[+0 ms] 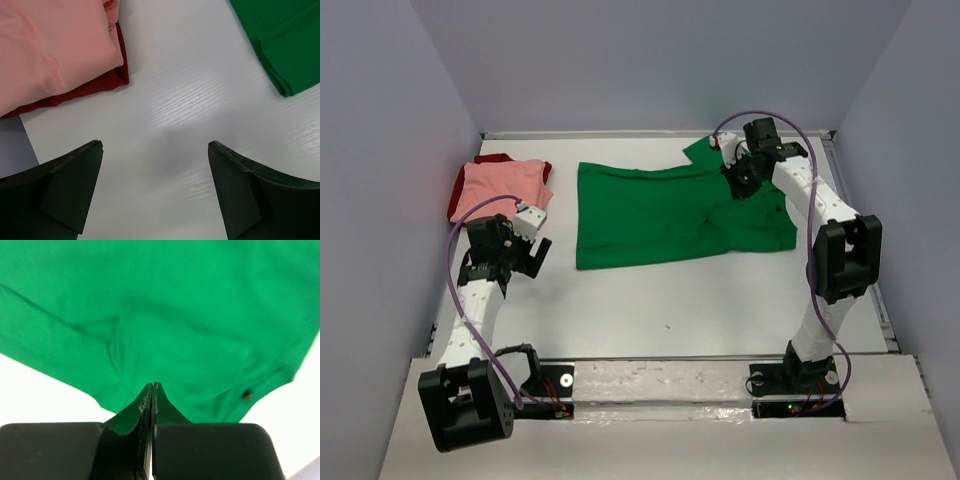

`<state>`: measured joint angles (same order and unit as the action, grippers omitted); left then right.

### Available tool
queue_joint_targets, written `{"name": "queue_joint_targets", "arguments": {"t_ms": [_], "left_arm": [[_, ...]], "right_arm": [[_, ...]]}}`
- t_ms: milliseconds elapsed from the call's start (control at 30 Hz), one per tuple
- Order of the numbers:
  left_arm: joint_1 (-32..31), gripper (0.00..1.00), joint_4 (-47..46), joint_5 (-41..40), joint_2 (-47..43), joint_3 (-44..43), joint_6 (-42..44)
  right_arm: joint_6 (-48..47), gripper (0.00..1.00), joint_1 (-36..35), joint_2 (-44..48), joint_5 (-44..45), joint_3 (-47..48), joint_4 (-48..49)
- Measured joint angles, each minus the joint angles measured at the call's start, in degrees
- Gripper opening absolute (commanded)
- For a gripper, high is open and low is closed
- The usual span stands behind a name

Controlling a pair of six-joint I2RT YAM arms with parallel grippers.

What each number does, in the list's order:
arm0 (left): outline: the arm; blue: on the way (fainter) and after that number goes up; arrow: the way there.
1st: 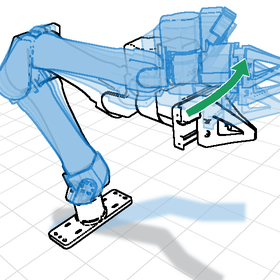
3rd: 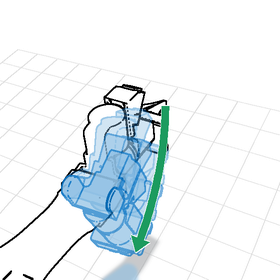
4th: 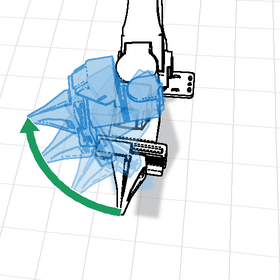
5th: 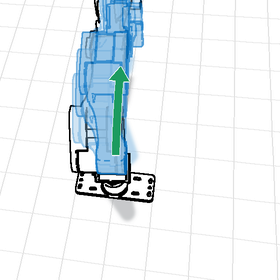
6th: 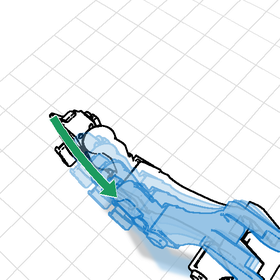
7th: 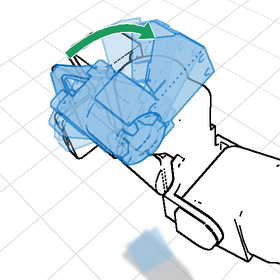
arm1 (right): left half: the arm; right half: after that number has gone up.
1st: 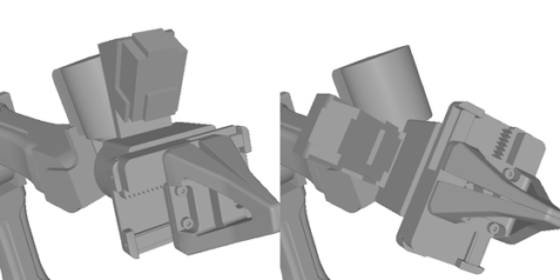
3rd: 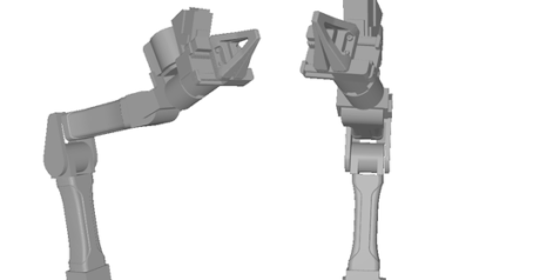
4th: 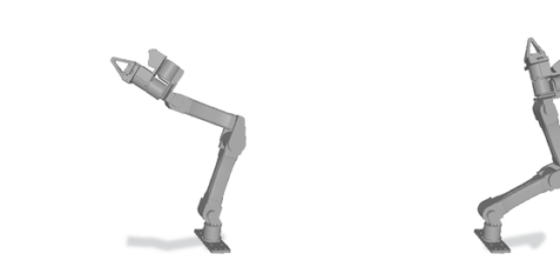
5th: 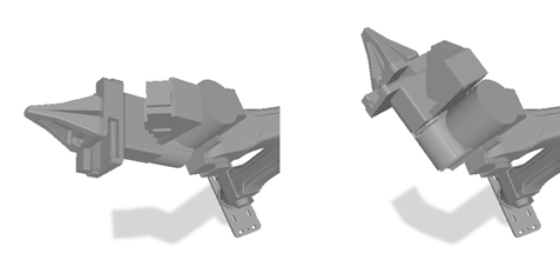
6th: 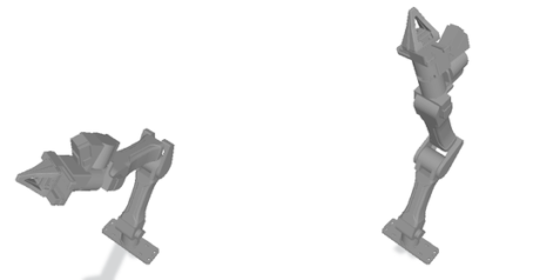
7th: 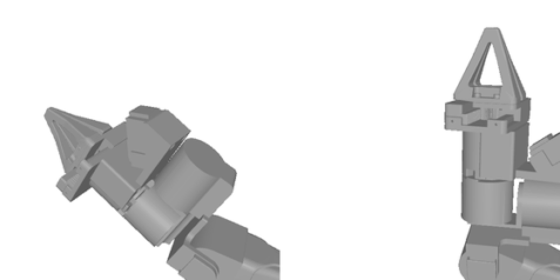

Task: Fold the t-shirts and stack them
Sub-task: Fold the tshirt

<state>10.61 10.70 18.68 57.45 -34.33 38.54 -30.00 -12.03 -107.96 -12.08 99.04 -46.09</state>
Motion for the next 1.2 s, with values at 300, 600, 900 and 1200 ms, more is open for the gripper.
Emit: {"name": "queue_joint_targets", "arguments": {"t_ms": [300, 600, 900, 1200], "left_arm": [[0.00, 0.99, 0.35, 3.39, -0.79, -0.02, 1.29], [0.00, 0.99, 0.72, 6.05, 1.57, -1.29, 3.63], [0.00, 0.99, 0.98, 7.41, 2.93, -1.49, 5.53], [0.00, 0.99, 1.11, 8.33, 3.08, -1.51, 5.97]], "right_arm": [[3.54, 0.00, 3.69, 2.49, 3.56, -17.09, -0.13], [5.01, 0.00, 8.37, 7.52, 8.90, -22.93, 1.79], [4.96, 0.00, 13.49, 5.07, 12.50, -28.00, 4.35], [4.79, 0.00, 13.94, 1.36, 13.27, -28.26, 6.64]]}}
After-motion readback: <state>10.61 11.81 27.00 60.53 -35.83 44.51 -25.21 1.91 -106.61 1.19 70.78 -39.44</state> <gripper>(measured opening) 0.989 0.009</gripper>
